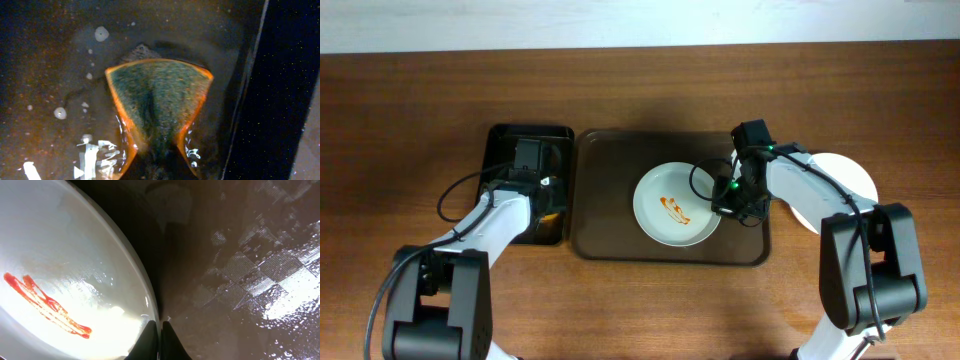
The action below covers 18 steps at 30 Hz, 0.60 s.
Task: Clean dirty plates on tray and stack at the side
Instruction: 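Grasp the sponge again with the left gripper and lift it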
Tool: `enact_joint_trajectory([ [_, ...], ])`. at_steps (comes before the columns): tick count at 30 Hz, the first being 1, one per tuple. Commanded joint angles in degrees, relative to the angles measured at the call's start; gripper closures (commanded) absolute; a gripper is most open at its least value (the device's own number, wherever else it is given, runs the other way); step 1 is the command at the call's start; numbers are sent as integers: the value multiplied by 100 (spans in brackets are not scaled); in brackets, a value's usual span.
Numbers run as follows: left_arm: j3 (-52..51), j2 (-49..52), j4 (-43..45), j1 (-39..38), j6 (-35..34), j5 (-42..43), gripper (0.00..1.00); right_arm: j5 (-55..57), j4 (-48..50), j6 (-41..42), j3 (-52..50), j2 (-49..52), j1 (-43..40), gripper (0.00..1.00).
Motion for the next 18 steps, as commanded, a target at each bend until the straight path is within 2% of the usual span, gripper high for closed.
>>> enact_joint_trajectory([
  [1, 107, -22, -4, 13, -7, 190, 100, 48, -7, 31, -52, 52, 17, 96],
  [3, 295, -538, -59, 13, 247, 533, 100, 48, -4, 31, -52, 52, 17, 96],
  [6, 332, -1416, -105, -2, 291, 584, 100, 50, -4, 31, -52, 52, 17, 96],
  [10, 332, -1453, -22, -2, 291, 581, 100, 48, -9, 31, -52, 52, 17, 96],
  [13, 332, -1648, 446, -2, 1222, 579, 100, 48, -28, 28, -52, 52, 17, 96],
  [18, 332, -2245, 1189, 4, 1346, 273, 100, 50, -26, 28, -52, 52, 17, 96],
])
